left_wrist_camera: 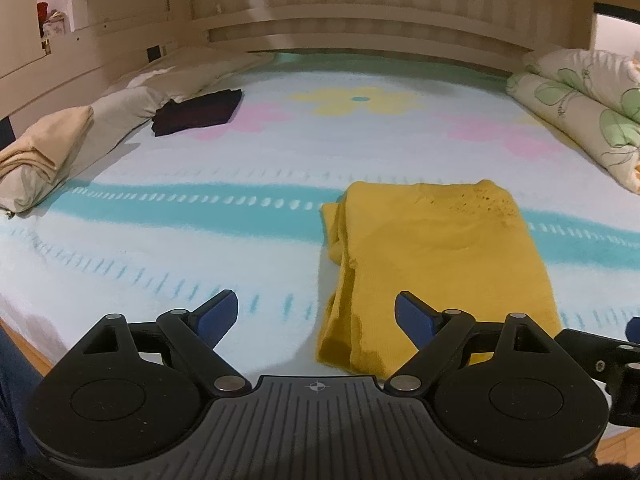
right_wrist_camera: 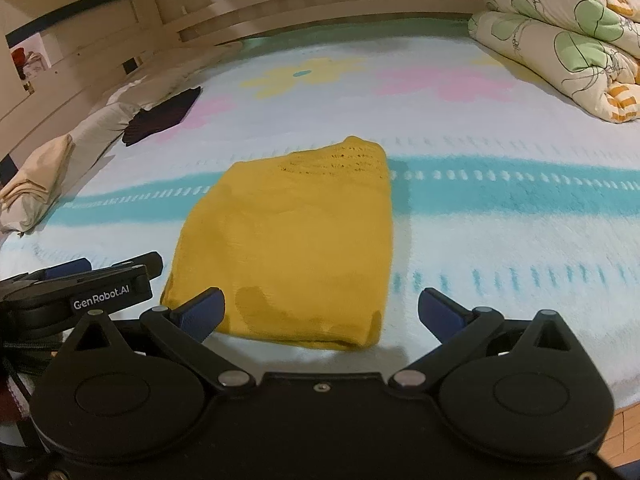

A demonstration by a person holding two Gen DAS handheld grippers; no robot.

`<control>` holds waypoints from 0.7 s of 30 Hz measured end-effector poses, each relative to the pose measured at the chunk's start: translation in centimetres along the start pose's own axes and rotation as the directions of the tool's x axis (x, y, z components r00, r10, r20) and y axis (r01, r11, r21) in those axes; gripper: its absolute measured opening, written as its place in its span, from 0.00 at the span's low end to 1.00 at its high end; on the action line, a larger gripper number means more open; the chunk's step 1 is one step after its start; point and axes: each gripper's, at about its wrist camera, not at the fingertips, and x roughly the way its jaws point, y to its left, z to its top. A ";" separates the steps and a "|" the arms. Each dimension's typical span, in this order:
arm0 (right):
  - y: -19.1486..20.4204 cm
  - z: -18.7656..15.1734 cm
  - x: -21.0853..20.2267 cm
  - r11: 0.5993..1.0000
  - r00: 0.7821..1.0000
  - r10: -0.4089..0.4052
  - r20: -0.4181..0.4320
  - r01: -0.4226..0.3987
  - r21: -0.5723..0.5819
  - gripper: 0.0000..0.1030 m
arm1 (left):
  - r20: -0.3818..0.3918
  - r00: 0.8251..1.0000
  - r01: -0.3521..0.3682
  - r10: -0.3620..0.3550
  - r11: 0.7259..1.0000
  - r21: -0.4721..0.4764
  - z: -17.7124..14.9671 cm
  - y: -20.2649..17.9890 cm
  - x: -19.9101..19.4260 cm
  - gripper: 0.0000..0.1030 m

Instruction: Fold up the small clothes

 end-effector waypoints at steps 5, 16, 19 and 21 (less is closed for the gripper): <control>0.1 0.1 0.2 1.000 1.000 0.005 -0.003 -0.005 -0.007 1.00 | -0.028 1.000 -0.001 0.001 1.000 -0.005 -0.2 0.1 0.5 0.83; 0.0 0.2 0.3 1.000 1.000 -0.003 -0.004 0.003 -0.012 1.00 | -0.031 0.999 0.008 -0.008 1.000 0.015 -0.2 -0.5 0.7 0.83; 0.0 0.2 0.3 1.000 1.000 -0.006 -0.007 0.006 -0.015 1.00 | -0.036 0.999 0.009 -0.009 1.000 0.014 -0.4 -0.6 0.8 0.83; 0.0 0.3 0.4 1.000 1.000 -0.004 -0.009 0.004 -0.017 1.00 | -0.038 0.999 0.011 -0.011 1.000 0.013 -0.4 -0.5 0.9 0.83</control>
